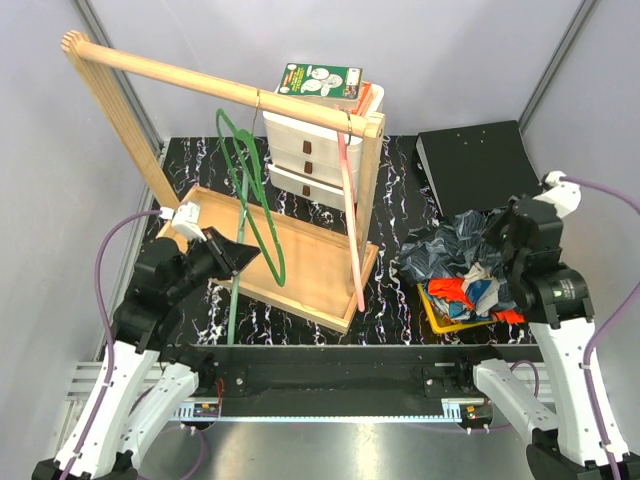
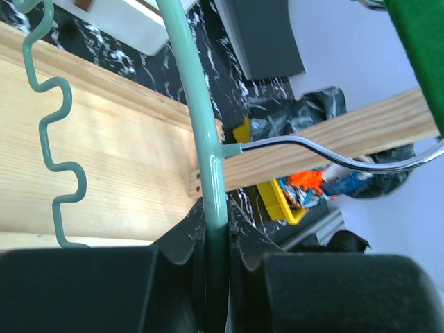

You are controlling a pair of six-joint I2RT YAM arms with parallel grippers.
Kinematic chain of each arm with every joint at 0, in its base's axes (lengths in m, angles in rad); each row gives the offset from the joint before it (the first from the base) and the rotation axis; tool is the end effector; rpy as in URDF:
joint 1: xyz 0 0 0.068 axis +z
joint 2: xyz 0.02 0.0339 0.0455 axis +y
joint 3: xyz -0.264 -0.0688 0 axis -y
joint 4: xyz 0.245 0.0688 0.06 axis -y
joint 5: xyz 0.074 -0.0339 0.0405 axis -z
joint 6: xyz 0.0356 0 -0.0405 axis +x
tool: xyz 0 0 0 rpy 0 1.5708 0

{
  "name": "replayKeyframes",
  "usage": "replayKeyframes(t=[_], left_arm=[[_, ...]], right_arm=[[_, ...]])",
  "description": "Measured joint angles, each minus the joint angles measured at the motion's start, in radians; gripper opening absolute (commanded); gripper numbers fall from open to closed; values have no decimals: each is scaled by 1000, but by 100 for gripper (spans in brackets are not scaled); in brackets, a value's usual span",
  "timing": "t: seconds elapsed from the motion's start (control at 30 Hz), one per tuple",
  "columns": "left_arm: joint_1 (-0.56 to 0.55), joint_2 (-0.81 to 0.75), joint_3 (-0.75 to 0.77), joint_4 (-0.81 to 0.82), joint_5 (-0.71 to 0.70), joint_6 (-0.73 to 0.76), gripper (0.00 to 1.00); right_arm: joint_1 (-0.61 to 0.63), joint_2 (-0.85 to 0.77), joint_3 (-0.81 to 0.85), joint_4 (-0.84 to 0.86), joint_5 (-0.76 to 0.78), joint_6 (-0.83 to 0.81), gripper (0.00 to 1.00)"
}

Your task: Remove the shorts from the hanger

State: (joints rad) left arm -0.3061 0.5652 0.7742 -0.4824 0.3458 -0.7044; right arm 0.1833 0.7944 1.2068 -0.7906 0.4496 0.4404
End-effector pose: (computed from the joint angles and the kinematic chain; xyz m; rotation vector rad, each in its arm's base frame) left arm 0.1182 -0.0500 0.3354 -0.1318 1.9495 -1.0069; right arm 0.1346 0.0092 0.4159 0.5324 1.8341 -0.0177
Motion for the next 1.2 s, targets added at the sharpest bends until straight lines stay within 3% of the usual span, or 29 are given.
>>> replayKeyframes(t=[0.27,0.47,0.5,0.53,0.6,0.63,0.73,1.2], left_arm=[[0,-45,8,-40,-95,-2,0],[0,34,16,-26,-58,28,0],[0,56,20,-17,-51,35,0],[0,77,24,-12,-44,46,0],[0,109,32,-3,-35,61,0],[0,122,38,0,-31,69,0],[0,154,49,1,-19,90,0],[4,203,59,16,173,127,0]], right_arm=[[0,34,-214,-32,-62,164,3],[0,87,-253,-41,-114,197,18],[0,83,-253,-41,-120,198,23],[0,79,-253,-41,-124,198,40],[0,70,-252,-40,-134,201,62],[0,66,-251,-40,-142,199,80],[0,58,-249,-42,-164,193,96],[0,27,-248,-43,-233,151,100]])
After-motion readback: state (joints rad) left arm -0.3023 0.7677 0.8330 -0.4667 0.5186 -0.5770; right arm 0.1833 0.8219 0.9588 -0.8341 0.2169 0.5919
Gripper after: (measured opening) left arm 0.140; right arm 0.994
